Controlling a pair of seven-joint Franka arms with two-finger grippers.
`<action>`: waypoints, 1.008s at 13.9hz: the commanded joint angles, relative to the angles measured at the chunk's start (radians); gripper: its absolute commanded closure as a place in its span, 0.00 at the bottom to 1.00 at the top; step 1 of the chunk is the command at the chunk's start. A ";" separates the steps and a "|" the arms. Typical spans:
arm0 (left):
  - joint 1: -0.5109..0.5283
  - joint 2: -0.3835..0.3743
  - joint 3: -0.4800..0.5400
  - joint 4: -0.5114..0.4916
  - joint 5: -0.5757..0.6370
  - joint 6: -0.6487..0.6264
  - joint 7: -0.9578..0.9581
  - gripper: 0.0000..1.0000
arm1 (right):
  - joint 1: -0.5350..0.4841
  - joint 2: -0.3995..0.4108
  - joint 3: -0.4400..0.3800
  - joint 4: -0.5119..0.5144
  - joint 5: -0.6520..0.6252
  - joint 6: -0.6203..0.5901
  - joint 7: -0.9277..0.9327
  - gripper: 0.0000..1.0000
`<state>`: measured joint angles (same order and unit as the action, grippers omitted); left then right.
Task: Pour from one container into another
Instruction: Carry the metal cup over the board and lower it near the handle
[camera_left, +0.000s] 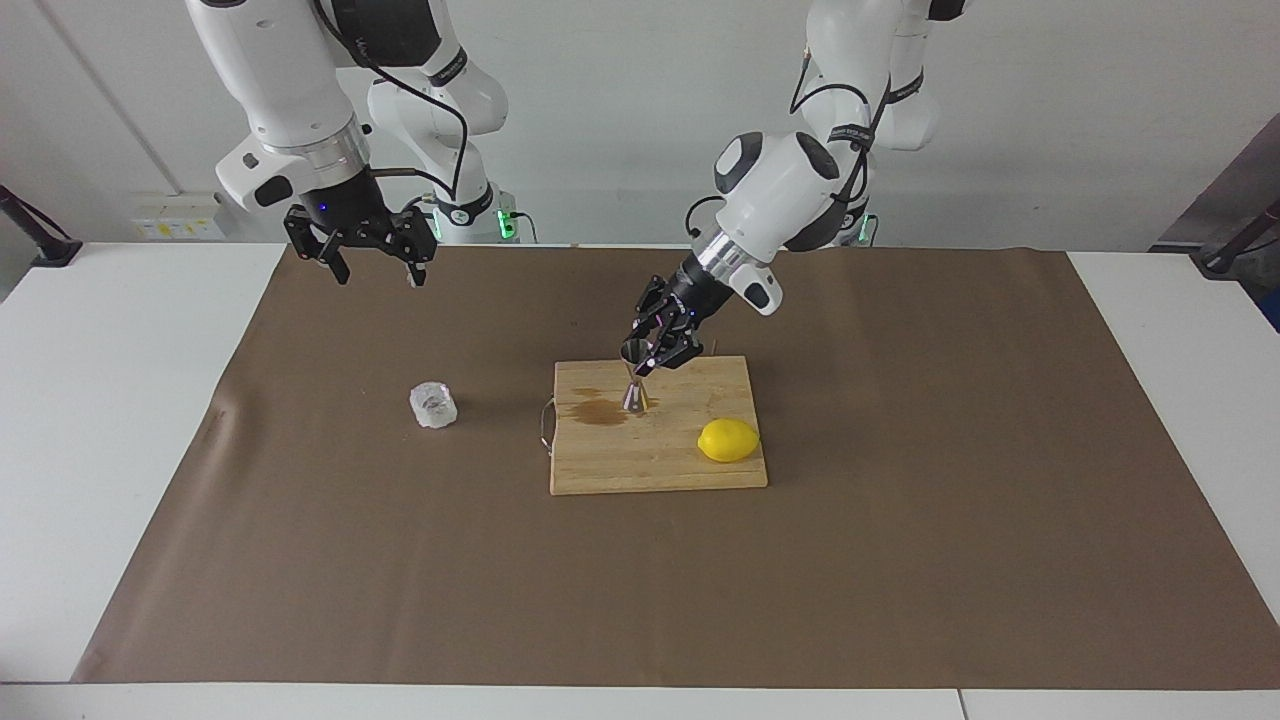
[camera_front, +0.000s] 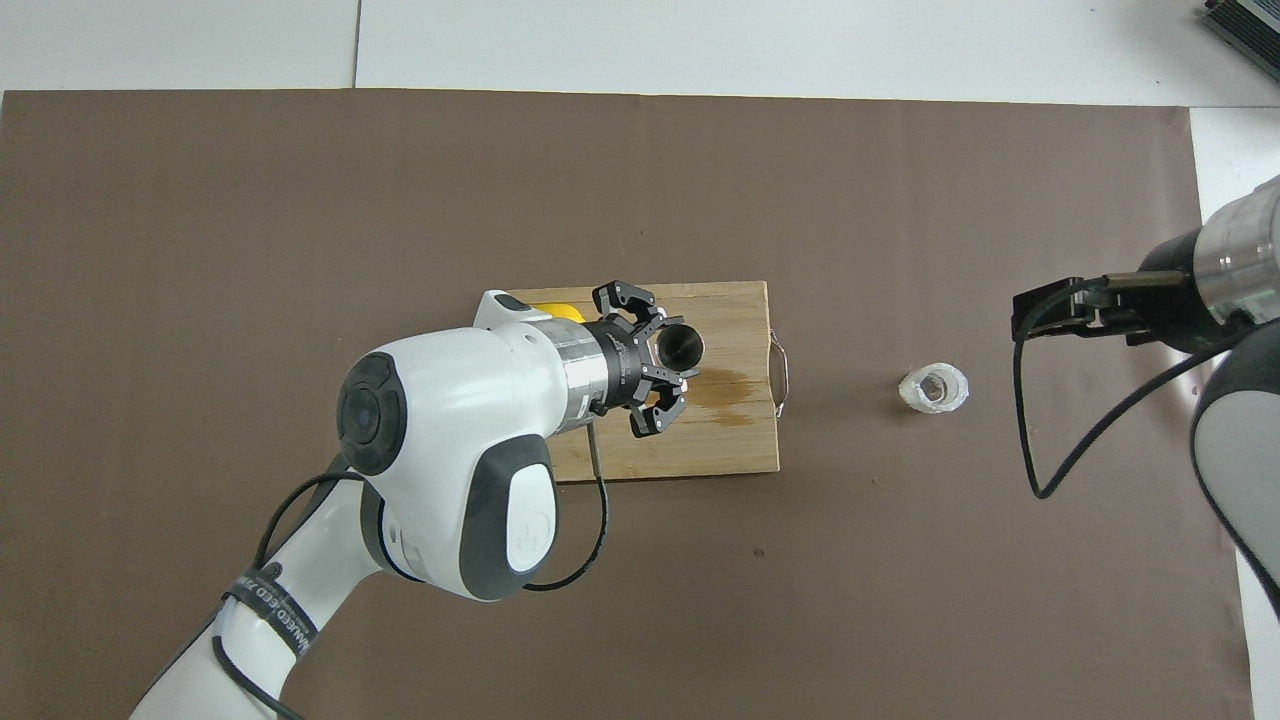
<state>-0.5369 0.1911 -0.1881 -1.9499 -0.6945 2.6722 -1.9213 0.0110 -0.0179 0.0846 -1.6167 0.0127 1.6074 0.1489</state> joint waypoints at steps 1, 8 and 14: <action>-0.067 0.090 0.015 0.057 0.023 0.096 -0.044 1.00 | -0.005 -0.022 0.003 -0.022 0.001 -0.004 -0.003 0.00; -0.092 0.108 0.016 0.017 0.024 0.106 -0.033 0.99 | -0.005 -0.022 0.003 -0.022 0.001 -0.004 -0.003 0.00; -0.104 0.110 0.016 -0.004 0.024 0.124 -0.031 0.65 | -0.005 -0.022 0.003 -0.022 0.001 -0.004 -0.003 0.00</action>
<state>-0.6241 0.3032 -0.1854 -1.9387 -0.6890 2.7695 -1.9368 0.0110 -0.0179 0.0846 -1.6167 0.0127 1.6074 0.1490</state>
